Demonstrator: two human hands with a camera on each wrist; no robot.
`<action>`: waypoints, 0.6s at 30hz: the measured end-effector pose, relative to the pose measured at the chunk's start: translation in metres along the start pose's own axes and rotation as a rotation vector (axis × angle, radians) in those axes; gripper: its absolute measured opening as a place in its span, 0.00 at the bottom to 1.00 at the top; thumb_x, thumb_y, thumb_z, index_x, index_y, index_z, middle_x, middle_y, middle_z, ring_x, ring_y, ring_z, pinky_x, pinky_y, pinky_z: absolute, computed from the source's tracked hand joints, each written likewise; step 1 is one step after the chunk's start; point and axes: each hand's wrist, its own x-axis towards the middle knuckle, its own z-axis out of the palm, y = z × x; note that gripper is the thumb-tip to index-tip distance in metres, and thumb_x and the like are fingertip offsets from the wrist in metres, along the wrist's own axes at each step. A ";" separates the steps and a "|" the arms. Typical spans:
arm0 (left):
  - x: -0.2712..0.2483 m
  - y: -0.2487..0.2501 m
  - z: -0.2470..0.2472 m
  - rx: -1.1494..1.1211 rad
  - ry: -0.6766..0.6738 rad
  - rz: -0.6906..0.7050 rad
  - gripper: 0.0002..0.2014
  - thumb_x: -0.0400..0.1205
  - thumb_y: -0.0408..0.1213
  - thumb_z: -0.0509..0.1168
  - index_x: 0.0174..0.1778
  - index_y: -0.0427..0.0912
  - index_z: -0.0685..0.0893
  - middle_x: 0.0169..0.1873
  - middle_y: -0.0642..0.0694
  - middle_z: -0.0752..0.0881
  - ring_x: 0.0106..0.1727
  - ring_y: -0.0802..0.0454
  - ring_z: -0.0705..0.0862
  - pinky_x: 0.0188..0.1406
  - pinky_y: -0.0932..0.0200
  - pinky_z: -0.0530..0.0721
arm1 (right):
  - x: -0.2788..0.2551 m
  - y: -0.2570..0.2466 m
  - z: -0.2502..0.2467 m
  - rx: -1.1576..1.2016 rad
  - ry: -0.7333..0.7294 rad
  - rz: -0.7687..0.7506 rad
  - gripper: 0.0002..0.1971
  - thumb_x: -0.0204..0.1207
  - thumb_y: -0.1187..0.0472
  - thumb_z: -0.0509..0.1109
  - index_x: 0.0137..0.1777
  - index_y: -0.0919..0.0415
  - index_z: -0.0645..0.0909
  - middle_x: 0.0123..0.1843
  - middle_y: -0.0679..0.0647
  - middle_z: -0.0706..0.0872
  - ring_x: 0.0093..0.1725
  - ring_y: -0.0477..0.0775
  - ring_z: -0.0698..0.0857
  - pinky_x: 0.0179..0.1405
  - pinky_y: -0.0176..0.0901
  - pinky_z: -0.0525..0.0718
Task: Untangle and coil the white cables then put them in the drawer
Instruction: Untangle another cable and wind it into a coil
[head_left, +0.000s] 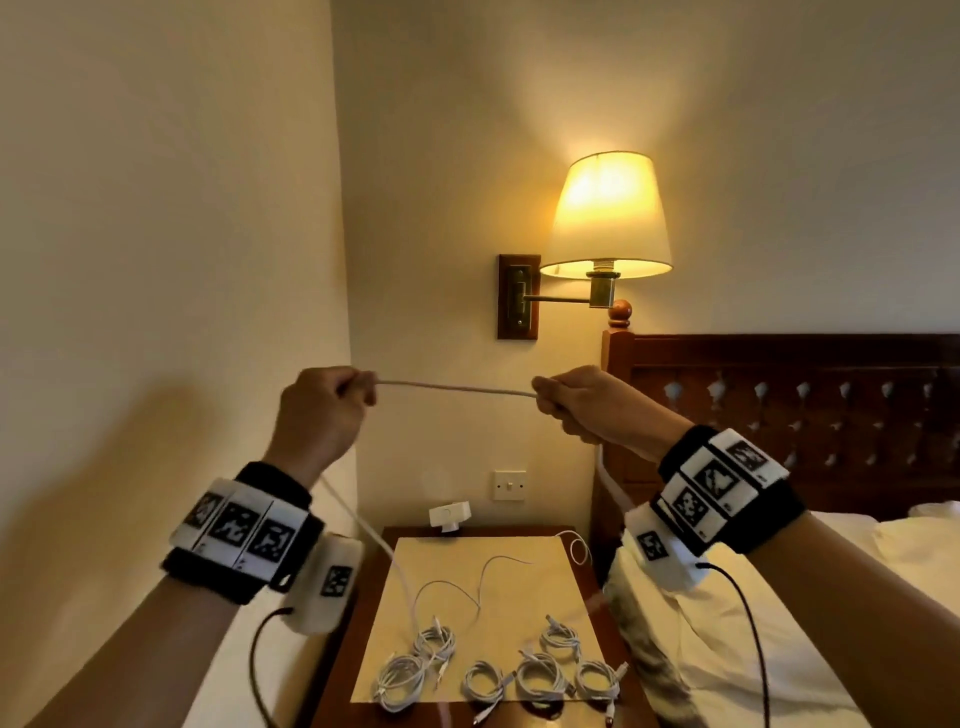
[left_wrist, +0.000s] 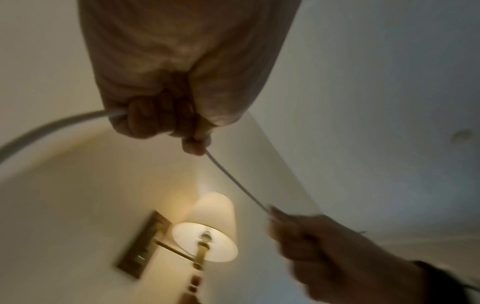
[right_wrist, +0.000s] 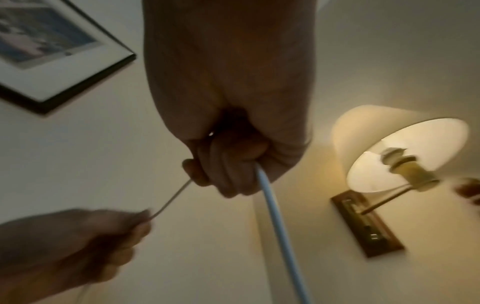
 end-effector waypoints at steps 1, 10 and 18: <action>0.000 -0.003 -0.007 0.080 -0.015 -0.011 0.17 0.86 0.40 0.62 0.31 0.45 0.84 0.22 0.52 0.78 0.24 0.54 0.77 0.24 0.67 0.67 | -0.002 0.003 -0.001 0.005 0.008 -0.010 0.17 0.87 0.52 0.58 0.38 0.59 0.78 0.25 0.46 0.71 0.17 0.39 0.67 0.16 0.29 0.65; -0.012 0.038 0.030 -0.214 -0.246 0.108 0.15 0.87 0.38 0.60 0.34 0.47 0.84 0.31 0.52 0.82 0.29 0.55 0.77 0.33 0.61 0.76 | 0.013 -0.014 0.023 -0.094 -0.028 -0.162 0.17 0.88 0.55 0.56 0.41 0.62 0.78 0.26 0.46 0.72 0.17 0.39 0.70 0.18 0.25 0.67; -0.007 0.009 0.021 0.063 -0.211 0.099 0.19 0.88 0.45 0.57 0.70 0.38 0.79 0.64 0.40 0.83 0.67 0.43 0.81 0.64 0.54 0.75 | 0.008 0.023 0.011 0.034 -0.054 0.015 0.18 0.88 0.52 0.57 0.38 0.56 0.77 0.24 0.45 0.71 0.20 0.41 0.67 0.18 0.32 0.65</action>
